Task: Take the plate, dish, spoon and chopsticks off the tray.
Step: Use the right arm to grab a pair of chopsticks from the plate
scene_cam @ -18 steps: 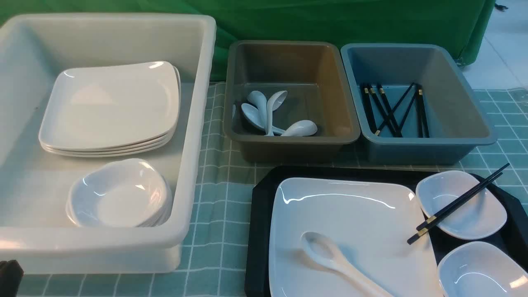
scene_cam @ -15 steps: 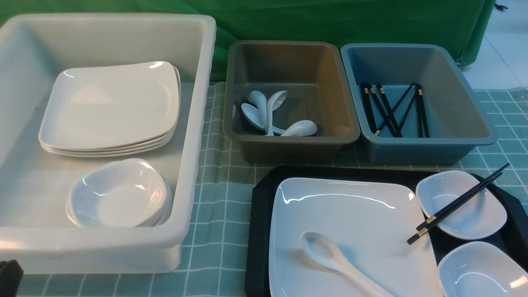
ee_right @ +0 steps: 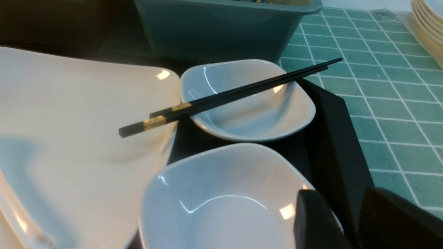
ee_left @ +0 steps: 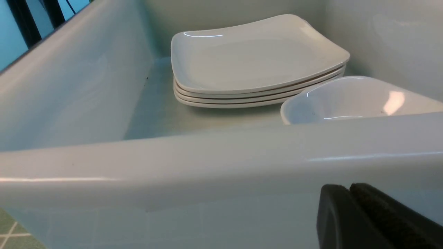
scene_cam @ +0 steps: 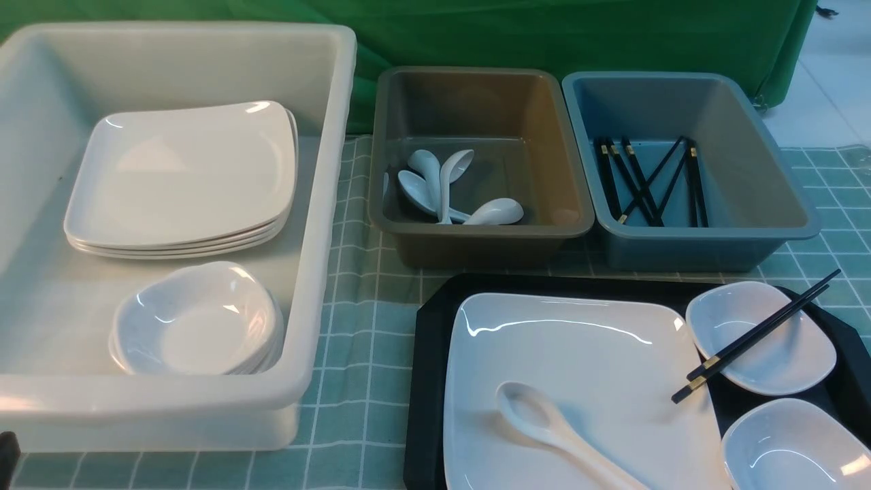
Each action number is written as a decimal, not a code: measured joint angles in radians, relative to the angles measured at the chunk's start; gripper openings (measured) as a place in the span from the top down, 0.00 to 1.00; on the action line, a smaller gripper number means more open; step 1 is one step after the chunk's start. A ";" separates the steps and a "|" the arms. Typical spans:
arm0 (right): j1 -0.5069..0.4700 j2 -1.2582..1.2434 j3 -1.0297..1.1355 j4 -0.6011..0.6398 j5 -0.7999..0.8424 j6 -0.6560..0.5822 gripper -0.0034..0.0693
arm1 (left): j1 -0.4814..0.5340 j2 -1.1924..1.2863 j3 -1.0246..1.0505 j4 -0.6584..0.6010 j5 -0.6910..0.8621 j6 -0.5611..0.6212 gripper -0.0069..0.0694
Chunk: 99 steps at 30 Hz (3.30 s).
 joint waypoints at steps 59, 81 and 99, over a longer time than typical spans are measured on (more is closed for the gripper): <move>0.000 1.099 -0.947 0.348 0.709 -0.155 0.93 | -0.317 0.968 -0.888 -0.349 0.745 -0.011 0.91; 0.000 1.698 -1.170 0.263 0.509 0.180 0.25 | -0.576 1.035 -0.888 -0.192 0.629 -0.108 0.91; -0.019 1.838 -1.170 0.249 0.379 0.334 0.26 | -0.576 1.035 -0.888 -0.166 0.630 -0.108 0.91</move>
